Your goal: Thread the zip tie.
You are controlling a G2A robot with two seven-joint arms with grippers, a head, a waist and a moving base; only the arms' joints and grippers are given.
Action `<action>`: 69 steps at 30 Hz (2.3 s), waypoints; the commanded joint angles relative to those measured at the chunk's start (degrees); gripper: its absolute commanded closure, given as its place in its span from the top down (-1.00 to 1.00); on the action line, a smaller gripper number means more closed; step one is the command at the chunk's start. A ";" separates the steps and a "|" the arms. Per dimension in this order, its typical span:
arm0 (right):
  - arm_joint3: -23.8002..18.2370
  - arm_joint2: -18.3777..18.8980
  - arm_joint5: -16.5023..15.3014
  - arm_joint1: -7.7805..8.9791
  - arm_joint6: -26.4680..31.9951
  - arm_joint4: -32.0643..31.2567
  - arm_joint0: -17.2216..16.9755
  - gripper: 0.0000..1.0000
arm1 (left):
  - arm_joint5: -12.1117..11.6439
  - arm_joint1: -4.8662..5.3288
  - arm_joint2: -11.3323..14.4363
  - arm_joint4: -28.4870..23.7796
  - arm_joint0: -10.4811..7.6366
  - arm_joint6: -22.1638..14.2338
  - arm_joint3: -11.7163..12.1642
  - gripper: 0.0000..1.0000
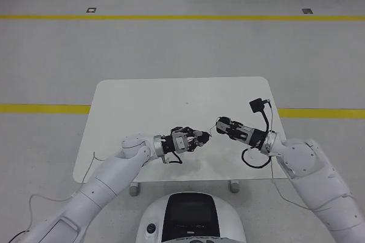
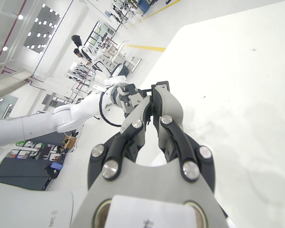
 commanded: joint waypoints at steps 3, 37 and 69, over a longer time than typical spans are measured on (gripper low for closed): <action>-0.15 0.43 0.00 0.13 0.46 0.19 -0.21 -1.00 | -0.19 -0.07 -0.19 -0.26 0.11 0.27 0.05 -1.00; 0.38 1.27 0.00 0.70 0.56 -0.44 -0.47 -1.00 | -0.98 -0.33 -1.62 -0.13 1.16 0.73 -0.40 -1.00; 7.53 4.45 0.00 -0.99 22.35 32.27 2.27 1.00 | -22.91 -0.63 -4.08 6.17 3.57 -3.85 -2.55 -1.00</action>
